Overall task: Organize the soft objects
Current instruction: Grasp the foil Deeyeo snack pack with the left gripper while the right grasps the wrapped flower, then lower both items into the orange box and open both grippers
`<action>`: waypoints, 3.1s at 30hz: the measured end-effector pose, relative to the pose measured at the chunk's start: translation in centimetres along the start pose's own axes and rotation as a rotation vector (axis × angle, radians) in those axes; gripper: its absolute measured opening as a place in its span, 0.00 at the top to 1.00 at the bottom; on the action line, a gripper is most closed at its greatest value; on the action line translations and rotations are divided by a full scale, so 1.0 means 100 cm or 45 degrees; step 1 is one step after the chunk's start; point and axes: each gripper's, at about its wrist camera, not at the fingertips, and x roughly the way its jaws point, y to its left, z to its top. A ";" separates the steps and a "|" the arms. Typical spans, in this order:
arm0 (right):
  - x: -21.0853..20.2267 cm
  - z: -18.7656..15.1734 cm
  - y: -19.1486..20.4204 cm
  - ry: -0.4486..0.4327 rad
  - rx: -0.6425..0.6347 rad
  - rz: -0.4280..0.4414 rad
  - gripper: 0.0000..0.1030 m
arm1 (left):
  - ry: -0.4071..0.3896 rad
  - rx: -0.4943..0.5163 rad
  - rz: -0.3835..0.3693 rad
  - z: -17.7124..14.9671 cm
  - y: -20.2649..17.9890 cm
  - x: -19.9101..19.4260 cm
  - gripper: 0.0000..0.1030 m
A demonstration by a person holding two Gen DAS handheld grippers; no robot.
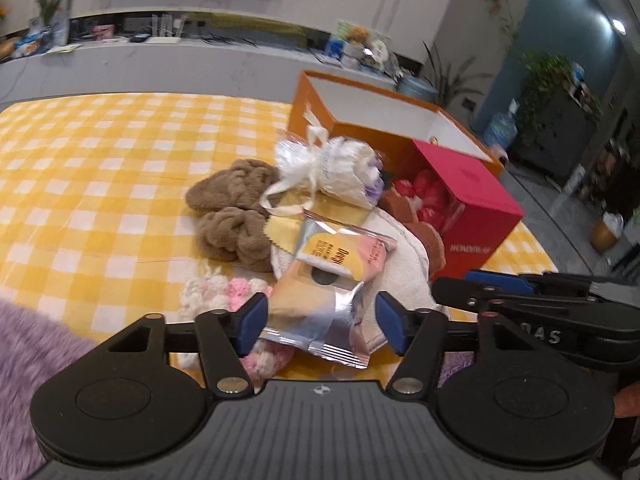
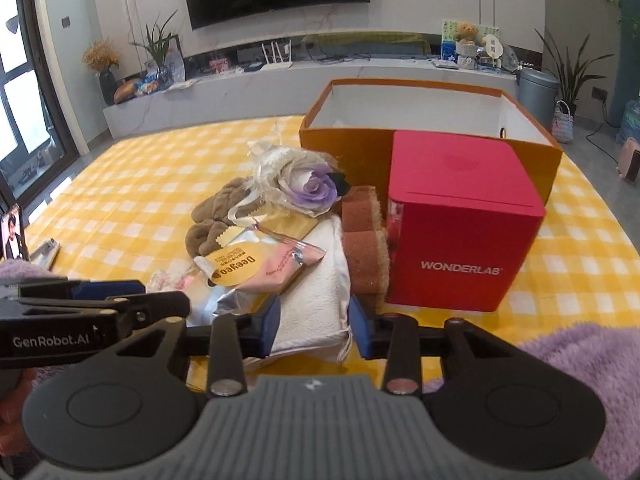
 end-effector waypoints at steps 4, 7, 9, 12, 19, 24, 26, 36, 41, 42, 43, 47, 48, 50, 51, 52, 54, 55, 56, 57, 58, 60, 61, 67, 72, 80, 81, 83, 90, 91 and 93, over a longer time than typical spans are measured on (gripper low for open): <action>0.012 -0.003 -0.005 0.036 0.024 -0.017 0.63 | 0.023 0.137 0.034 0.002 -0.010 0.016 0.21; 0.018 -0.003 -0.010 0.051 0.047 -0.026 0.63 | 0.021 0.244 0.074 0.003 -0.016 0.028 0.16; 0.020 -0.003 -0.014 0.048 0.073 -0.026 0.63 | 0.050 0.267 0.059 0.005 -0.016 0.037 0.16; 0.021 -0.001 -0.019 0.037 0.107 -0.028 0.62 | 0.093 0.252 0.041 0.007 -0.014 0.049 0.16; 0.032 -0.003 -0.021 0.072 0.101 -0.017 0.62 | 0.159 0.213 0.054 0.009 -0.008 0.072 0.26; 0.036 -0.004 -0.021 0.077 0.092 -0.017 0.62 | 0.139 0.162 0.033 0.008 -0.001 0.065 0.41; 0.033 -0.003 -0.020 0.067 0.079 -0.014 0.62 | 0.121 0.153 0.031 0.007 0.000 0.060 0.44; 0.012 0.018 0.002 -0.054 -0.166 0.017 0.56 | 0.019 -0.017 0.023 0.016 0.023 0.013 0.46; 0.026 0.045 0.015 -0.090 -0.348 0.026 0.36 | -0.044 -0.048 0.085 0.036 0.030 0.009 0.46; 0.031 0.050 0.018 -0.096 -0.391 0.022 0.33 | -0.051 -0.058 0.093 0.039 0.031 0.010 0.46; 0.035 0.055 0.021 -0.101 -0.434 0.011 0.32 | -0.053 -0.072 0.099 0.042 0.033 0.012 0.46; 0.060 0.072 0.031 -0.098 -0.598 -0.014 0.30 | -0.058 -0.111 0.118 0.048 0.039 0.018 0.46; 0.066 0.075 0.033 -0.090 -0.638 -0.018 0.30 | -0.058 -0.112 0.124 0.049 0.040 0.020 0.46; 0.076 0.079 0.038 -0.076 -0.720 -0.025 0.30 | -0.055 -0.121 0.125 0.050 0.042 0.022 0.46; 0.081 0.080 0.041 -0.072 -0.768 -0.031 0.29 | -0.050 -0.129 0.123 0.051 0.044 0.024 0.46; 0.085 0.079 0.044 -0.072 -0.813 -0.035 0.29 | -0.046 -0.136 0.122 0.050 0.045 0.025 0.46; 0.094 0.079 0.048 -0.059 -0.882 -0.044 0.29 | -0.039 -0.147 0.122 0.049 0.048 0.027 0.46; 0.097 0.080 0.049 -0.055 -0.890 -0.050 0.31 | -0.039 -0.152 0.120 0.048 0.051 0.025 0.46; 0.100 0.081 0.050 -0.050 -0.887 -0.046 0.31 | -0.039 -0.158 0.118 0.047 0.052 0.025 0.46; 0.102 0.083 0.049 -0.041 -0.879 -0.036 0.31 | -0.037 -0.164 0.117 0.046 0.053 0.026 0.46; 0.103 0.085 0.048 -0.034 -0.870 -0.027 0.32 | -0.033 -0.169 0.118 0.046 0.055 0.026 0.46; 0.105 0.084 0.048 -0.018 -0.861 -0.008 0.36 | -0.025 -0.178 0.116 0.045 0.056 0.027 0.46; 0.107 0.083 0.049 -0.008 -0.866 -0.001 0.39 | -0.021 -0.182 0.115 0.044 0.056 0.027 0.46; 0.103 0.082 0.049 -0.004 -0.824 0.017 0.57 | -0.019 -0.183 0.107 0.044 0.055 0.023 0.46; 0.086 0.088 0.044 -0.033 -0.764 0.034 0.63 | -0.042 -0.192 0.122 0.045 0.052 0.011 0.46; 0.036 0.100 0.025 -0.105 -0.605 0.099 0.65 | -0.103 -0.156 0.115 0.061 0.031 -0.009 0.46; 0.030 0.104 0.021 -0.114 -0.577 0.112 0.65 | -0.117 -0.145 0.110 0.064 0.026 -0.011 0.46; 0.016 0.111 0.010 -0.137 -0.508 0.142 0.65 | -0.133 -0.131 0.096 0.073 0.018 -0.015 0.46; -0.027 0.138 -0.030 -0.216 -0.323 0.162 0.65 | -0.179 -0.076 0.016 0.106 -0.015 -0.017 0.46; -0.032 0.143 -0.037 -0.224 -0.296 0.158 0.65 | -0.179 -0.073 0.001 0.112 -0.020 -0.016 0.46; -0.041 0.152 -0.052 -0.239 -0.246 0.145 0.65 | -0.180 -0.069 -0.024 0.122 -0.027 -0.012 0.46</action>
